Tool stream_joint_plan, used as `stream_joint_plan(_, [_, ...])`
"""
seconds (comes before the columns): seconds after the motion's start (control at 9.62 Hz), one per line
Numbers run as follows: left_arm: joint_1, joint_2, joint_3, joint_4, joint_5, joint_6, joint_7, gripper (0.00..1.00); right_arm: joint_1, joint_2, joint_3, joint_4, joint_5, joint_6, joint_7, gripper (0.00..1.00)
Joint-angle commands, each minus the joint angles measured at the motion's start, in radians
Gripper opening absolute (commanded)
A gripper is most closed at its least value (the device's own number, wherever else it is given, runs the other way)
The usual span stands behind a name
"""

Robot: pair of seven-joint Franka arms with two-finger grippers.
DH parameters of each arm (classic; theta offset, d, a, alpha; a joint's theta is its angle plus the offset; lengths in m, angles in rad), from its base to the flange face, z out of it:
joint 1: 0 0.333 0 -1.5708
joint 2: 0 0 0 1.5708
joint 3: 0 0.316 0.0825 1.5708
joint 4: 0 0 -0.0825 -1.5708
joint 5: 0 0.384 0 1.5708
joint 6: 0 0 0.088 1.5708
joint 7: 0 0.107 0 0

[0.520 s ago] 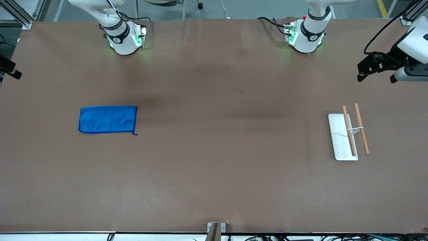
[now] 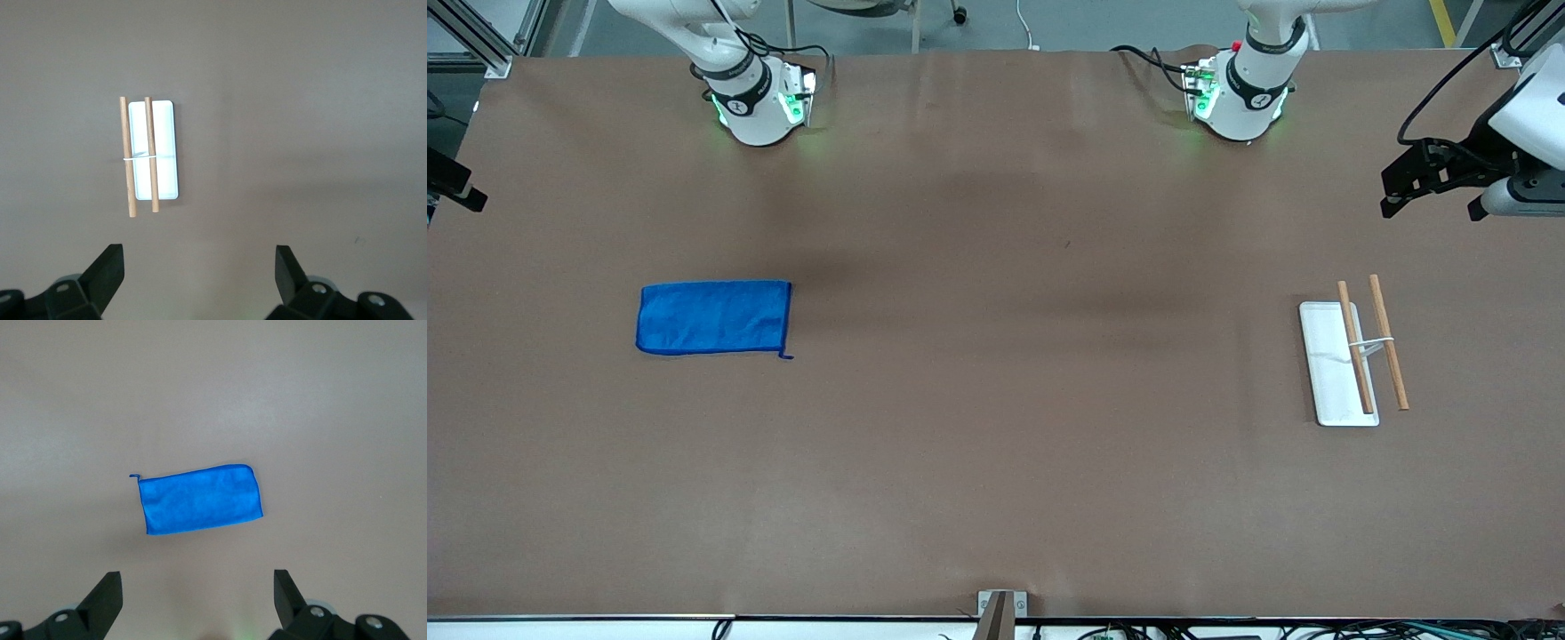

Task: Right arm passes towel to left arm to hang
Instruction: 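Reach the right gripper down to the blue towel's edge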

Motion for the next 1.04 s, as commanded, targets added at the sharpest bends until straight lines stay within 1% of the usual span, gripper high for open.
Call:
stream_joint_plan(0.0, [0.001, 0.018, -0.005, -0.006, 0.023, -0.016, -0.003, 1.0, 0.007, -0.002, 0.003, -0.012, -0.014, -0.016, -0.004, 1.0])
stream_joint_plan(0.1, [0.001, 0.018, -0.005, -0.005, 0.025, -0.016, -0.006, 1.0, 0.015, -0.002, 0.003, -0.061, -0.014, -0.015, -0.007, 1.0])
stream_joint_plan(0.21, [0.001, 0.018, -0.005, -0.006, 0.023, -0.016, 0.005, 1.0, 0.031, -0.002, 0.003, -0.148, -0.014, 0.035, -0.007, 1.0])
stream_joint_plan(0.31, [-0.001, 0.018, -0.005, -0.006, 0.025, -0.016, 0.003, 1.0, 0.036, -0.002, 0.005, -0.27, -0.014, 0.148, -0.012, 1.0])
stream_joint_plan(0.52, [-0.001, 0.018, -0.005, -0.006, 0.025, -0.016, 0.005, 1.0, 0.044, -0.002, 0.012, -0.467, -0.016, 0.34, -0.029, 1.0])
stream_joint_plan(0.62, [-0.003, 0.019, -0.007, -0.008, 0.025, -0.016, 0.003, 1.0, 0.045, 0.001, 0.018, -0.568, -0.017, 0.456, -0.041, 1.0])
stream_joint_plan(0.73, [-0.001, 0.018, -0.007, -0.008, 0.025, -0.016, 0.006, 1.0, 0.048, 0.003, 0.02, -0.706, -0.017, 0.643, -0.05, 1.0])
stream_joint_plan(0.83, [-0.001, 0.019, -0.007, -0.008, 0.023, -0.016, 0.008, 1.0, 0.05, 0.024, 0.02, -0.816, -0.019, 0.827, -0.067, 1.0])
stream_joint_plan(0.94, [-0.004, 0.019, -0.008, -0.008, 0.022, -0.016, 0.003, 1.0, 0.05, 0.077, 0.02, -0.872, -0.017, 0.955, -0.093, 1.0])
